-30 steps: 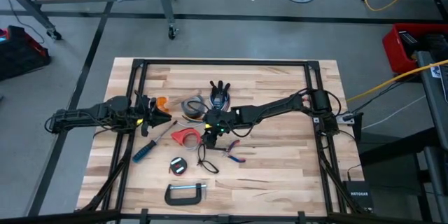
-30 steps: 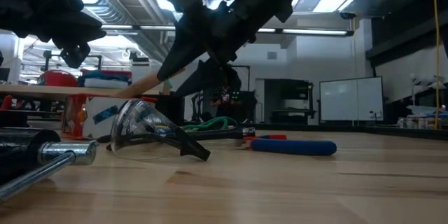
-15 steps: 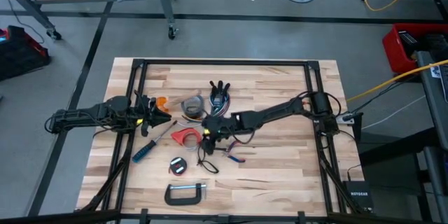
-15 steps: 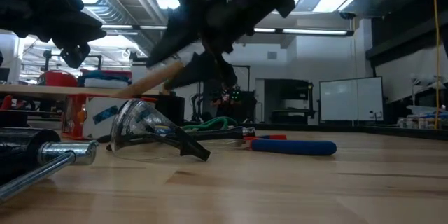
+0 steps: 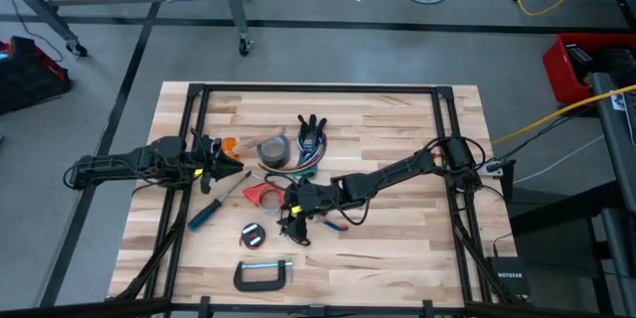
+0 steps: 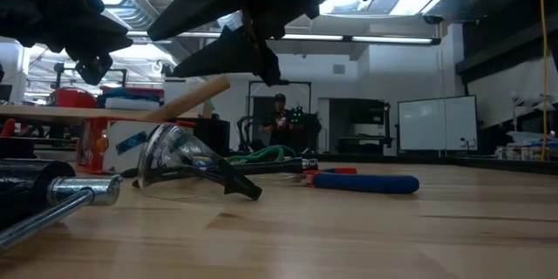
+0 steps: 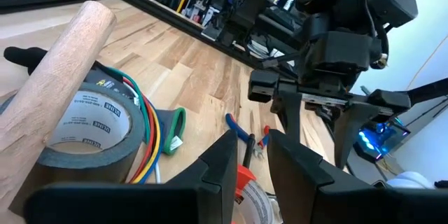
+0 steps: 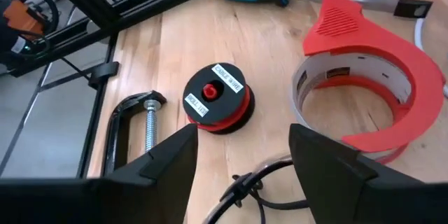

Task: Coil cords
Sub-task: Put the safety goggles on the top center of the table

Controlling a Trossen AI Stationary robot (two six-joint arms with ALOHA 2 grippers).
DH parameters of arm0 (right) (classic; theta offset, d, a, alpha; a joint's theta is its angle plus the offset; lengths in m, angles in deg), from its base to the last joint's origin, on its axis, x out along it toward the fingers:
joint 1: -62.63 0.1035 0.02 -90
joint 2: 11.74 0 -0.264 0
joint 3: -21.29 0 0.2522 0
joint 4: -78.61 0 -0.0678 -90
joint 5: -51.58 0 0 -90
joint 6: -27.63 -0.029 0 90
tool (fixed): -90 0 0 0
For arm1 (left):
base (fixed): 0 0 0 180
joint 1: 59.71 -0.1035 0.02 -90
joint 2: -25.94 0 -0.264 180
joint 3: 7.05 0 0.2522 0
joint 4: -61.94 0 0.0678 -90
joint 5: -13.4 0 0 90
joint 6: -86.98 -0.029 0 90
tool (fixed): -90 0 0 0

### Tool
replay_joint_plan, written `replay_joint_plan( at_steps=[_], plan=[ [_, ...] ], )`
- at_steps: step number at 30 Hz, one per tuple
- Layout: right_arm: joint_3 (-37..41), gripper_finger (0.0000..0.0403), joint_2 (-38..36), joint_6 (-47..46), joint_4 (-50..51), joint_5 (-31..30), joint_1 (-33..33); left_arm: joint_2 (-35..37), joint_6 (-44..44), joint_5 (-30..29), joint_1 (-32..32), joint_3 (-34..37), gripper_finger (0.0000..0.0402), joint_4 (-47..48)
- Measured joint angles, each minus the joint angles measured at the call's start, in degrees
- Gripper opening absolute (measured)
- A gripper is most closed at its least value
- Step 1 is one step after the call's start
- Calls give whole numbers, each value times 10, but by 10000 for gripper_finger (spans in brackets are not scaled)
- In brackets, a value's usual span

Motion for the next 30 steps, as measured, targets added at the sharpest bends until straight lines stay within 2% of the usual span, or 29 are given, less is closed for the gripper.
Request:
replay_joint_plan(
  at_steps=[5, 14, 30],
  plan=[
    [-17, 229, 20, 0, 22, 28, 4, 0, 0, 0, 0, 0, 72, 0],
    [-87, 229, 58, 12, 174, 28, 27, 0, 0, 0, 0, 0, 72, 1],
    [-90, 229, 66, 9, 204, 1, 48, 0, 0, -1, 0, 0, 72, 5]
  ],
)
